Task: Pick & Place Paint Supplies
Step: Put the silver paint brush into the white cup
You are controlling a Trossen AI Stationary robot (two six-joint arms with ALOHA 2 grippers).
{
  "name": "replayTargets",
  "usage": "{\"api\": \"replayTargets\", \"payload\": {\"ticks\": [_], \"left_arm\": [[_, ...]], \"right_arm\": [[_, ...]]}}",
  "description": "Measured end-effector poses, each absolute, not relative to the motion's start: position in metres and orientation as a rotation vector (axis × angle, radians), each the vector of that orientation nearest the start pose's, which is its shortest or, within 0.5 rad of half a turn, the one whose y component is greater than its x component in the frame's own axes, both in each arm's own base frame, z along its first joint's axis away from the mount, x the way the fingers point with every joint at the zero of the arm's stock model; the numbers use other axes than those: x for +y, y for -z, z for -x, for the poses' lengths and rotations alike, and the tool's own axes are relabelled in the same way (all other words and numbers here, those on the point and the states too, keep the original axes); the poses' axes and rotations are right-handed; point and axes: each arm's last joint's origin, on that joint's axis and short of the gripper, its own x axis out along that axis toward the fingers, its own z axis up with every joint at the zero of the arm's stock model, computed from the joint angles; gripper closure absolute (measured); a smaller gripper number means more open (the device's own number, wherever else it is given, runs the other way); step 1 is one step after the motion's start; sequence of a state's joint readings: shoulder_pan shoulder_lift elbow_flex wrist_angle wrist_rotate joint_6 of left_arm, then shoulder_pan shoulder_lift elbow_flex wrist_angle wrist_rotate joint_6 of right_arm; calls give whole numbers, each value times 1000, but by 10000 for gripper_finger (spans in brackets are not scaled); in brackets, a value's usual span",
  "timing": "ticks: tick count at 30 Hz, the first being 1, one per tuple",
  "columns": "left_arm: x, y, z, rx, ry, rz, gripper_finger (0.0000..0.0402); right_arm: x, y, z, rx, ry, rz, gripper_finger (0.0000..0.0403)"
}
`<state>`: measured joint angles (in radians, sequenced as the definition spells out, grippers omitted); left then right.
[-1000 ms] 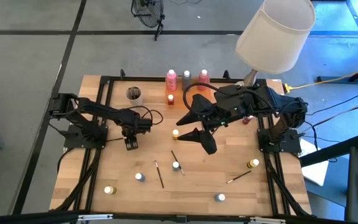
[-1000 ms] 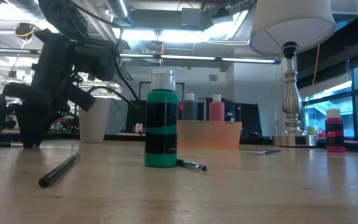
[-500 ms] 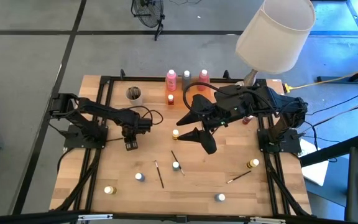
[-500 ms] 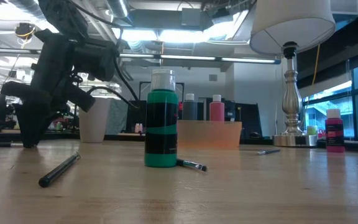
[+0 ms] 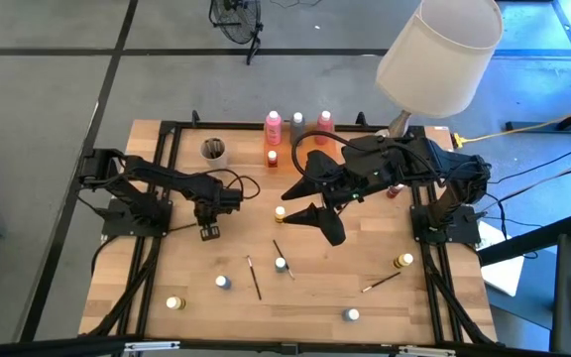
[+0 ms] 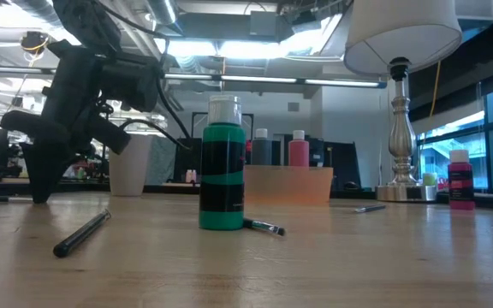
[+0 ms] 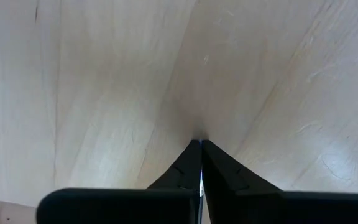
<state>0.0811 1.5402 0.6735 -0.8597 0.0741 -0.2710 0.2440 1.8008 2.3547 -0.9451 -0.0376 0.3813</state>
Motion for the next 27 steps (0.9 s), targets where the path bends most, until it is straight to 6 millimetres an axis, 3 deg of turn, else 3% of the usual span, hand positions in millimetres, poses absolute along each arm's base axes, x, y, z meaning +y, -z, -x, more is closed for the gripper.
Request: {"api": "replayTargets", "payload": {"ticks": [27], "left_arm": [[14,-139,-209,1691,-249,368,400]], "right_arm": [[84,-504,-336,430,-190,-298,141]]}}
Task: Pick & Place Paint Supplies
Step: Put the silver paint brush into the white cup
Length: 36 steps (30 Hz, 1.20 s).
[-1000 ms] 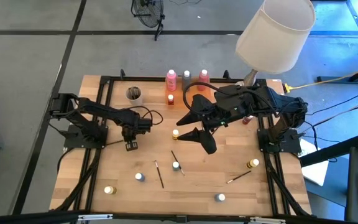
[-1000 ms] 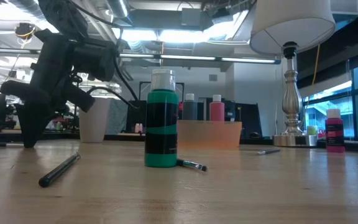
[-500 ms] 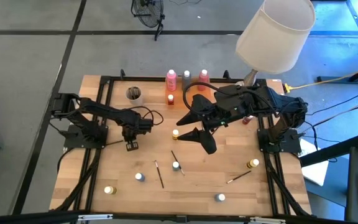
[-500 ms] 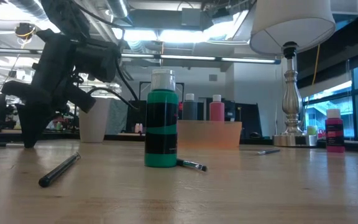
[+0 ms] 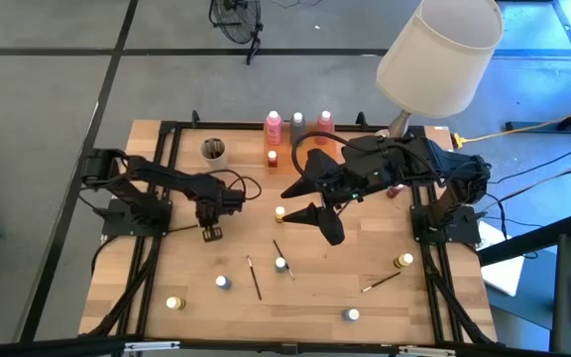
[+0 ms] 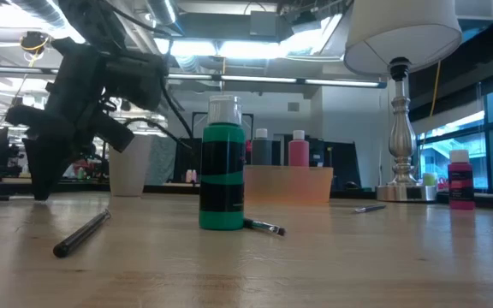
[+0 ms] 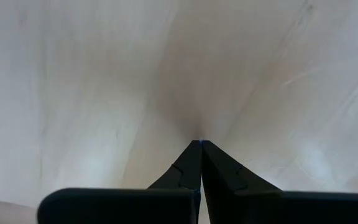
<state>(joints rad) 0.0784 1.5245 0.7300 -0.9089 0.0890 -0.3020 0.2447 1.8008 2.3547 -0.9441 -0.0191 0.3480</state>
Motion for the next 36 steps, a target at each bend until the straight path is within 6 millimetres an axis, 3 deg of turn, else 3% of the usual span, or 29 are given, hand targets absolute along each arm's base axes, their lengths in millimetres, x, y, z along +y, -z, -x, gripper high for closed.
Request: {"api": "replayTargets", "payload": {"ticks": [10,22,29,36], "left_arm": [[14,-150,-209,1652,-271,384,400],[18,-196,-235,1566,-277,317,400],[22,-247,-247,1529,-317,215,400],[26,-321,-261,1334,-365,136,400]], "right_arm": [[83,-507,-338,379,-212,-204,141],[83,-508,-338,368,-220,-169,141],[84,-516,-340,282,-244,-163,141],[82,-531,-328,192,-265,-126,141]]}}
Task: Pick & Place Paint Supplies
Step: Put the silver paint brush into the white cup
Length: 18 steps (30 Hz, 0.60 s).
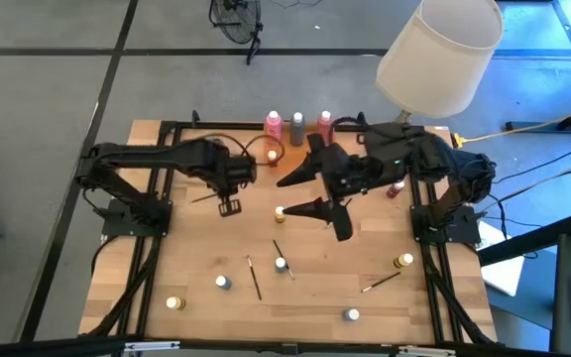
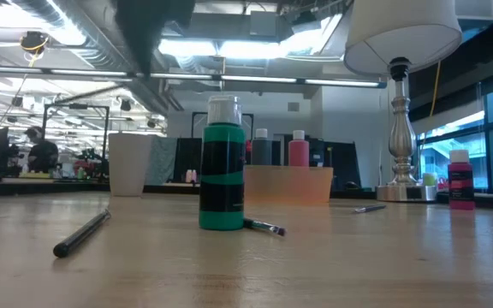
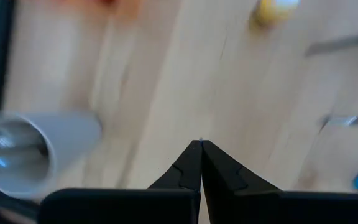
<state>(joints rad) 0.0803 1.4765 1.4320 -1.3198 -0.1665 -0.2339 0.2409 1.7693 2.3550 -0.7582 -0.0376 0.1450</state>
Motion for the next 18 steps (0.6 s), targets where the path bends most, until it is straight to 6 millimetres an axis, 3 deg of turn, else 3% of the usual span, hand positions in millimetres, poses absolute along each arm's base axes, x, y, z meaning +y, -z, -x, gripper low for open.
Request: {"api": "replayTargets", "payload": {"ticks": [7,13,18], "left_arm": [[29,-409,-262,998,-409,85,400],[24,-488,-248,617,-401,28,400],[13,-552,-228,228,-299,-31,400]], "right_arm": [[73,-560,-293,64,-270,-89,141],[66,-574,-266,23,-233,-68,141],[58,-579,-254,7,-83,-12,141]]}}
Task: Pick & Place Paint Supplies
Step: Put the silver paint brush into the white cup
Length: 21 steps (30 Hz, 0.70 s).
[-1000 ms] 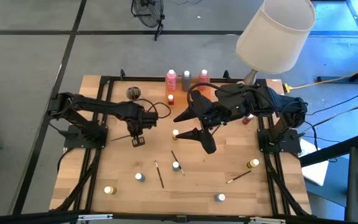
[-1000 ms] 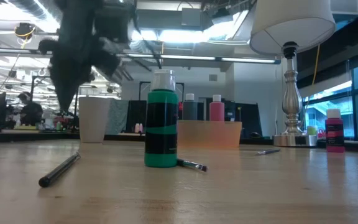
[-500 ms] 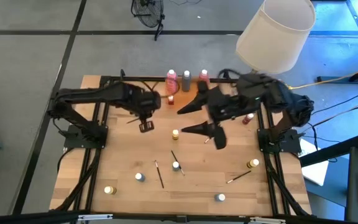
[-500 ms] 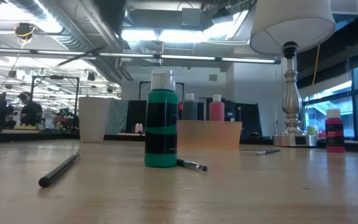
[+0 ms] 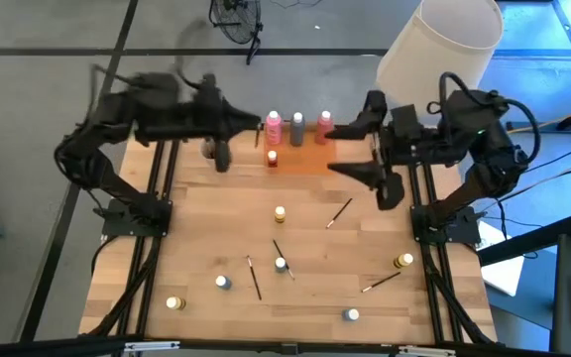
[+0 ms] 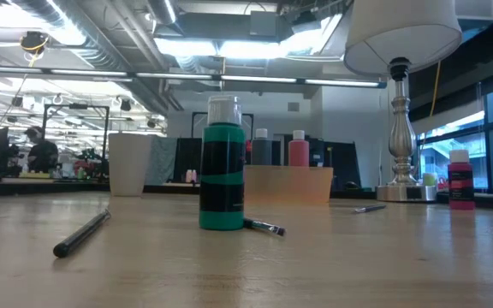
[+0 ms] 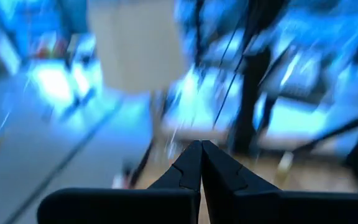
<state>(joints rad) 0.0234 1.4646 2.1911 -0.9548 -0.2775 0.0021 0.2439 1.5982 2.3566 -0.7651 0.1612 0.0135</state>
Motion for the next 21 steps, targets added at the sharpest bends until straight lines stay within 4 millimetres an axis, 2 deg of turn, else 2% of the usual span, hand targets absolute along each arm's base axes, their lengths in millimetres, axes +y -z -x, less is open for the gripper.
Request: {"api": "replayTargets", "payload": {"ticks": [3,7,15,19,21], "left_arm": [[8,-576,-223,35,-197,-64,400],[3,-588,-226,-101,-65,-87,400],[1,-582,-253,-114,38,-107,400],[1,-578,-256,-79,17,-108,400],[2,-576,-251,-45,-19,-113,400]], "right_arm": [[57,-577,-256,14,-13,22,141],[59,-572,-270,19,27,78,141],[64,-569,-293,-33,50,141,141],[64,-565,-296,-8,72,157,141],[65,-566,-294,-12,68,145,141]]}}
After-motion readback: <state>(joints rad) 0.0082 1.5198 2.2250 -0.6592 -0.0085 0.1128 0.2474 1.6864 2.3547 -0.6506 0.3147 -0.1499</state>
